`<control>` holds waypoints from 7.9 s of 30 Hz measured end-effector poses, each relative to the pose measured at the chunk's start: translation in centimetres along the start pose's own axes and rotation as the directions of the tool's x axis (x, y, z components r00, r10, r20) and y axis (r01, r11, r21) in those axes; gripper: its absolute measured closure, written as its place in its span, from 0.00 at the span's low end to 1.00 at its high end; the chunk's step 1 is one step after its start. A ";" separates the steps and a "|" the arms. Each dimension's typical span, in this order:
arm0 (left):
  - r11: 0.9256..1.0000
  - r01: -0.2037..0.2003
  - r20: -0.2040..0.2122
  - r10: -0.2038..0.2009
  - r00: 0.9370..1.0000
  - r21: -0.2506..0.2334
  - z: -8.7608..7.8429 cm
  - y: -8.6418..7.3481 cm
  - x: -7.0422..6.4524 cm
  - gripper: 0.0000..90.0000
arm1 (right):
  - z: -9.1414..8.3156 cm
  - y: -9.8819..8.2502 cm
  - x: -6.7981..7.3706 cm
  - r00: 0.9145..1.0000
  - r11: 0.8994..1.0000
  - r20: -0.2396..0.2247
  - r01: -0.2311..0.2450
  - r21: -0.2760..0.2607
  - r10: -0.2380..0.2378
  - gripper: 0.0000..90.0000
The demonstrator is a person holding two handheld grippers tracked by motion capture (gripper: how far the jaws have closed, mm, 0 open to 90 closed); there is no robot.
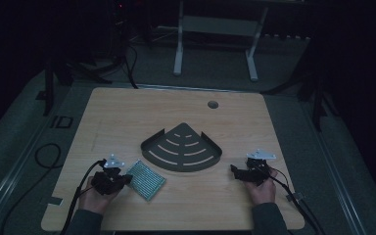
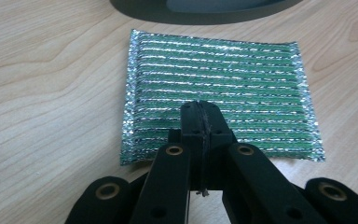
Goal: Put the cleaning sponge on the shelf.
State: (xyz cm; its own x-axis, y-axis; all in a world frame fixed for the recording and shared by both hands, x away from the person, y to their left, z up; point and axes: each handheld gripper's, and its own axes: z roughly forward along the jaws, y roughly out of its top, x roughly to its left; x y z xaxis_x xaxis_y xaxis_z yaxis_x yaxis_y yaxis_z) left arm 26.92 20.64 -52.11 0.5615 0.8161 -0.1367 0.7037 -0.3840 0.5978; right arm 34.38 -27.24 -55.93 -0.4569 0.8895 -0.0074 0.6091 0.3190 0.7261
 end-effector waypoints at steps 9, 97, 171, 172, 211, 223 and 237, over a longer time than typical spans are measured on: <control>0.999 -0.002 -0.053 0.004 0.999 0.044 0.8 0.6 0.6 1.00 | 0.0 0.0 0.0 1.000 1.000 0.000 0.000 0.000 0.000 0.19; 0.885 -0.207 0.138 0.164 0.977 0.418 2.1 6.0 5.7 0.86 | 0.1 0.1 0.0 1.000 1.000 -0.001 0.000 0.000 0.000 0.19; 0.921 -0.181 0.137 0.141 0.980 0.346 -3.2 13.8 5.7 1.00 | 0.1 0.1 0.0 1.000 1.000 -0.003 0.001 -0.001 -0.001 0.19; 0.921 -0.182 0.134 0.143 0.981 0.343 -3.2 13.9 5.7 1.00 | 0.1 0.1 0.0 1.000 1.000 -0.003 0.001 -0.001 -0.001 0.19; 0.937 -0.202 0.096 0.181 0.979 0.287 -0.7 18.7 4.1 1.00 | 0.2 0.2 0.0 1.000 1.000 -0.006 0.002 0.000 -0.002 0.19; 0.933 -0.228 0.091 0.211 0.973 0.277 0.2 20.2 3.1 1.00 | 0.2 0.2 0.0 1.000 1.000 -0.007 0.003 0.000 -0.003 0.19; 0.936 -0.230 0.077 0.217 0.973 0.267 1.5 21.3 2.7 1.00 | 0.2 0.2 -0.1 1.000 1.000 -0.007 0.003 0.000 -0.003 0.19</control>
State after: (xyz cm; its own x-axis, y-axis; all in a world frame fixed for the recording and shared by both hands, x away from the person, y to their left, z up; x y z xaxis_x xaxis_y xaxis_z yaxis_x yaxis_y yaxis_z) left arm 44.08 14.05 -40.92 0.7327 0.6775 -0.0646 0.6459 -0.6622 0.3798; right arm 34.63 -27.17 -55.93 -0.4636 0.8860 -0.0046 0.6076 0.3217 0.7262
